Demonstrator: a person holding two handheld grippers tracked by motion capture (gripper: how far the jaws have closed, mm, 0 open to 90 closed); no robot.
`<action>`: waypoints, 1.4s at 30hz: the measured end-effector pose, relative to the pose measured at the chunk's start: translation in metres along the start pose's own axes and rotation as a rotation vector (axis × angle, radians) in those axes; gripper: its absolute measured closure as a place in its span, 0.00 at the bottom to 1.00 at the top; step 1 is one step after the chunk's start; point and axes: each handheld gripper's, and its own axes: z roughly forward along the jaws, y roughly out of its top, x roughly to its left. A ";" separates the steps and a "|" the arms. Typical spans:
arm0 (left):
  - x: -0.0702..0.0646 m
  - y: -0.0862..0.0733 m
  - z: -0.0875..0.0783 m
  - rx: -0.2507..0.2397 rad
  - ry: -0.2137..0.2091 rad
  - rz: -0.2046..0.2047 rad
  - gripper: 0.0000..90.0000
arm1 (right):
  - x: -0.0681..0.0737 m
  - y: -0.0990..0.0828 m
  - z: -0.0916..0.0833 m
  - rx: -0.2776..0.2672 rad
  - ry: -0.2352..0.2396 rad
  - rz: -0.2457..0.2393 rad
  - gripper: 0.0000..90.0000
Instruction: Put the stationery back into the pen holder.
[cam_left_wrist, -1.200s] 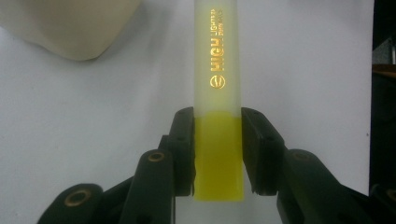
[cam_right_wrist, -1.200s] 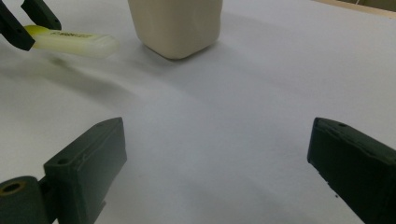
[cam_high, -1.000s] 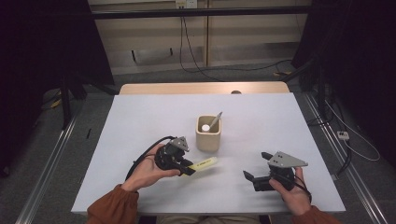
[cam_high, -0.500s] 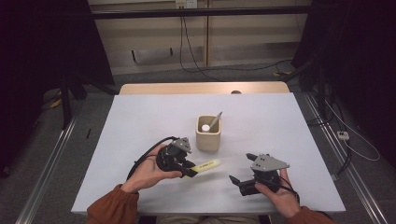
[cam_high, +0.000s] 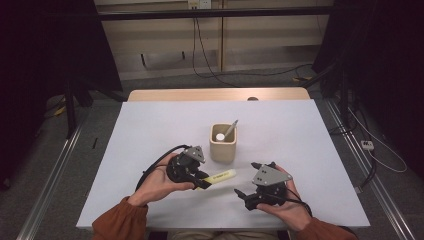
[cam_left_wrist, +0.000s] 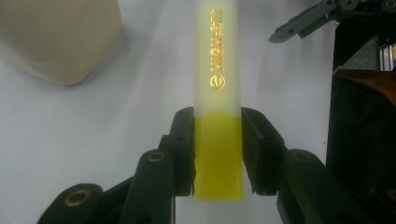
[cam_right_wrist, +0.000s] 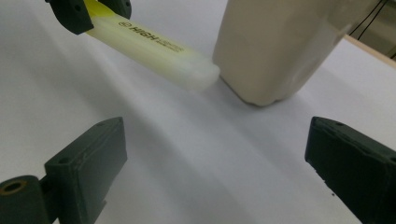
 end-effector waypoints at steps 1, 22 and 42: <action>0.000 0.000 0.000 0.001 0.000 0.000 0.75 | 0.001 0.002 0.001 0.000 -0.001 -0.008 0.06; 0.004 0.015 0.010 0.062 0.011 0.001 0.75 | 0.024 0.019 0.019 0.071 -0.128 -0.381 0.17; 0.001 0.034 0.028 0.110 -0.014 -0.007 0.75 | 0.044 0.011 0.023 0.094 -0.236 -0.736 0.50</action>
